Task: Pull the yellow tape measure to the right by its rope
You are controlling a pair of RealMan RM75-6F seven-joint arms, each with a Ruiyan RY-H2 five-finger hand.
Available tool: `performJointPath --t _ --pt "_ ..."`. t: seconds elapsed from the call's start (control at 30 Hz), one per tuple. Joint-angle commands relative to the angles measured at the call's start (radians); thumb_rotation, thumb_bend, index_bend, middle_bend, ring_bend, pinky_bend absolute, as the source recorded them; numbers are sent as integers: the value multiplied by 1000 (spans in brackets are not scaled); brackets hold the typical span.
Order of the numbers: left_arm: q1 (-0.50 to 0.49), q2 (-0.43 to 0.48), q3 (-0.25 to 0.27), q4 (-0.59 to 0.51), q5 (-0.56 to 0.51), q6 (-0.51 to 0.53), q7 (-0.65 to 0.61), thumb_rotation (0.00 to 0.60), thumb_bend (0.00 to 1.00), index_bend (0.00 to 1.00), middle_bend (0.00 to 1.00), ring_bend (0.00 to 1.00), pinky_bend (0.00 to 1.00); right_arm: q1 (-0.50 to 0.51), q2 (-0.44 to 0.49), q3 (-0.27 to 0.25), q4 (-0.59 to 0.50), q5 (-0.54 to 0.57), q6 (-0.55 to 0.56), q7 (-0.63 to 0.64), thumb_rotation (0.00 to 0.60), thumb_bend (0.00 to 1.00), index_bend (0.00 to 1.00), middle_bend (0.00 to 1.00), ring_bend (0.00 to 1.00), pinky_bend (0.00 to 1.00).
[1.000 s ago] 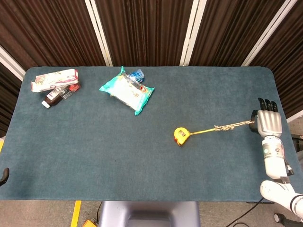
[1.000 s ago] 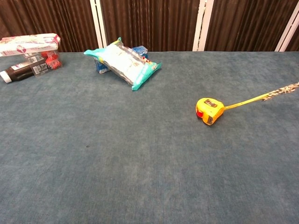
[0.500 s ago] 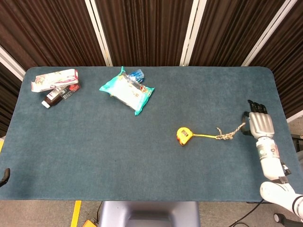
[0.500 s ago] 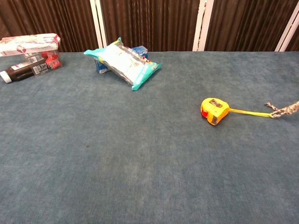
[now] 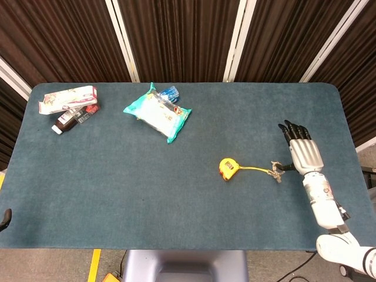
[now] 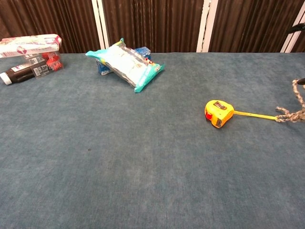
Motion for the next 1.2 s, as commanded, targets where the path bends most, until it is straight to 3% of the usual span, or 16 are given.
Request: performJointPath --t 0.03,0.23,0.4,0.53,0.67,0.9,1.2 --pt "-1 1 0 -1 -2 -3 2 600 413 106 0 0 228 -25 55 -12 -62 -29 13 38 600 63 51 59 14 0" --pt "-4 -2 1 -2 1 -5 13 600 413 106 0 0 228 -59 168 -26 -147 -8 -12 74 600 62 67 59 13 0" --pt "-4 -4 1 -3 0 -4 17 600 413 106 0 0 228 -90 185 -40 -155 -22 23 86 600 62 69 59 13 0" --pt "-7 -7 -3 -1 -4 -4 26 600 413 106 0 0 228 -258 101 -103 -98 -157 312 182 600 65 110 57 13 0" --pt "-9 -12 -1 5 -1 -4 32 600 413 106 0 0 228 -331 71 -156 -28 -244 393 294 600 64 147 55 13 0" --pt "-14 -22 -1 8 2 -4 53 600 413 106 0 0 228 -390 60 -161 41 -212 422 292 600 64 136 55 13 0" --pt "-12 -22 1 7 15 8 55 600 413 106 0 0 224 -379 59 -154 88 -186 345 241 600 64 109 55 1 0"
